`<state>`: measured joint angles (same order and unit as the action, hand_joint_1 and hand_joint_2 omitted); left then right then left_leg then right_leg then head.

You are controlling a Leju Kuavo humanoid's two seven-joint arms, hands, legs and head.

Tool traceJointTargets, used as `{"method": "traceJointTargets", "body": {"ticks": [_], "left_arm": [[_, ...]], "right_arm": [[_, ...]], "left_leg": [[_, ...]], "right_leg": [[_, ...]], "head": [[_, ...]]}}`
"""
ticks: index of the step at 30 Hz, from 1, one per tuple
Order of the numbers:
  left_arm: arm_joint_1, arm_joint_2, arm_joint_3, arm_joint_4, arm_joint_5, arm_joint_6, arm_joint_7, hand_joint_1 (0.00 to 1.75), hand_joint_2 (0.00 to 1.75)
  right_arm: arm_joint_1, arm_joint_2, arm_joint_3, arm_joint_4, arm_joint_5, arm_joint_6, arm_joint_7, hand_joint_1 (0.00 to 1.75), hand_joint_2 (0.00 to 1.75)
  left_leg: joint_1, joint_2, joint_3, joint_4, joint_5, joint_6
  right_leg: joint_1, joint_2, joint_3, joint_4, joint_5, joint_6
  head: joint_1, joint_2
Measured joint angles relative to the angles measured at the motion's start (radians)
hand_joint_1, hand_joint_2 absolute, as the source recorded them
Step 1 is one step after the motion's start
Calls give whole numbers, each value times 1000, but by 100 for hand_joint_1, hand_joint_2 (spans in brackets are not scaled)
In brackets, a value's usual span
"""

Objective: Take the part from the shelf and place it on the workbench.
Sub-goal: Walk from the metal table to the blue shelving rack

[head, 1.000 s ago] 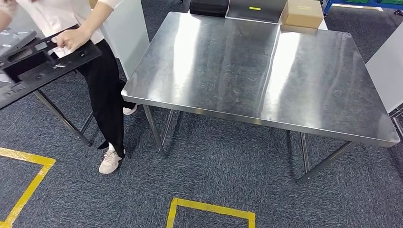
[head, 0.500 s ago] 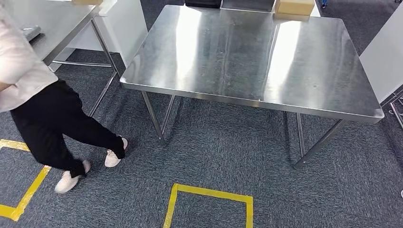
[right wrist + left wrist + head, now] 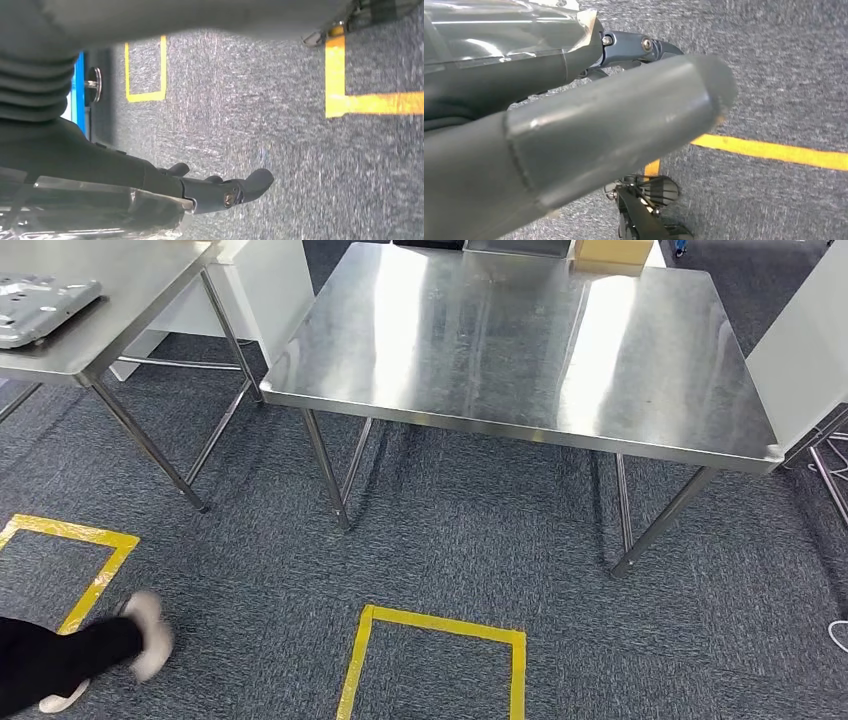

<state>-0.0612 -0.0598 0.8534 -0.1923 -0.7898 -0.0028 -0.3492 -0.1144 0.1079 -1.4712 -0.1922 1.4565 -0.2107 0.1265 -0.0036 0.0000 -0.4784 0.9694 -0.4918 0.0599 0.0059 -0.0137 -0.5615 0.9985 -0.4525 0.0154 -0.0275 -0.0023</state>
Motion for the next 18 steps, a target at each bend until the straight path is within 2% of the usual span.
{"method": "traceJointTargets", "body": {"ticks": [1, 3, 4, 5, 6, 7, 8, 9, 10, 11, 12, 13, 14, 15, 16, 18], "left_arm": [[-2, 0, 0, 0, 0, 0, 0, 0, 0], [-4, -2, 0, 0, 1, 0, 1, 0, 0], [-5, -3, 0, 0, 2, 1, 1, 0, 0], [-4, -4, 0, 0, 2, 1, 1, 0, 0], [-4, -6, 0, 0, 2, 1, 1, 0, 0], [-4, -7, 0, 0, 0, 1, 1, 0, 0], [-5, -8, 0, 0, -2, 1, 1, 0, 0], [-5, -7, 0, 0, -4, 1, 1, 0, 0], [-6, -7, 0, -1, -6, 1, 1, 0, 0], [-6, -6, 0, -1, -7, 1, 1, 0, 0], [-7, -5, 0, -1, -8, 1, 2, 0, 0], [-6, -5, 0, -1, -9, 1, 2, 0, 0], [-6, -5, 0, -1, -10, 1, 2, 0, 0], [-5, -4, 0, -1, -12, 0, 3, 0, 0], [-4, -4, 0, -1, -13, 0, 3, 0, 0], [-4, -4, 0, -1, -15, 0, 4, 0, 0]], "right_arm": [[0, -1, 0, 0, 0, 1, -4, 0, 175], [0, -3, 1, 0, 0, 5, -8, 0, 175], [0, -5, 1, 0, 0, 7, -8, 0, 175], [0, -6, 2, 0, 0, 10, -8, 0, 175], [0, -9, 2, 0, -1, 12, -9, 0, 175], [0, -10, 2, 0, -2, 12, -8, 0, 175], [0, -12, 2, 0, -4, 13, -9, 0, 175], [-1, -12, 2, 0, -6, 12, -9, 0, 175], [-2, -12, 2, 0, -7, 12, -9, 0, 175], [-3, -11, 2, 1, -8, 12, -9, 0, 175], [-3, -10, 2, 1, -8, 12, -8, 0, 175], [-3, -10, 2, 1, -8, 12, -8, 0, 175], [-3, -9, 2, 1, -8, 12, -8, 0, 175], [-2, -9, 2, 1, -9, 12, -8, 0, 175], [-2, -8, 2, 1, -9, 12, -8, 0, 175], [-2, -7, 2, 1, -10, 12, -7, 0, 175]], "left_leg": [[3, 2, -6, -15, 14, 3], [8, 3, -30, -26, 39, 2], [9, 5, -48, -25, 52, 0], [11, 7, -66, -23, 65, -4], [15, 9, -86, -21, 79, -10], [20, 12, -107, -16, 92, -18], [26, 13, -129, -10, 104, -27], [30, 14, -149, 0, 115, -37], [32, 14, -167, 11, 124, -47], [32, 14, -179, 21, 133, -56], [31, 13, -187, 26, 142, -63], [32, 13, -190, 28, 153, -68], [34, 13, -193, 28, 159, -71], [38, 13, -198, 35, 145, -73], [41, 12, -205, 56, 110, -75], [42, 8, -226, 154, -11, -76]], "right_leg": [[0, 2, -13, 23, -27, -1], [-6, 8, -45, 113, -111, -5], [-12, 9, -58, 173, -146, -2], [-19, 10, -63, 223, -158, 9], [-26, 10, -58, 253, -147, 28], [-34, 10, -39, 253, -119, 50], [-41, 10, -6, 222, -87, 70], [-49, 10, 40, 161, -73, 84], [-48, 13, 90, 85, -82, 85], [-46, 15, 126, 23, -100, 77], [-41, 16, 147, -18, -120, 65], [-36, 17, 150, -33, -128, 50], [-38, 14, 138, -25, -122, 37], [-40, 12, 128, -20, -114, 24], [-40, 9, 116, -18, -103, 9], [-34, 5, 90, -16, -78, -15]], "head": [[2, 0], [7, 0], [9, 0], [10, 0], [10, 0], [11, 0], [11, 0], [11, 0], [12, 0], [12, 0], [12, 0], [11, 0], [10, 0], [8, 0], [8, 0], [5, 0]]}}
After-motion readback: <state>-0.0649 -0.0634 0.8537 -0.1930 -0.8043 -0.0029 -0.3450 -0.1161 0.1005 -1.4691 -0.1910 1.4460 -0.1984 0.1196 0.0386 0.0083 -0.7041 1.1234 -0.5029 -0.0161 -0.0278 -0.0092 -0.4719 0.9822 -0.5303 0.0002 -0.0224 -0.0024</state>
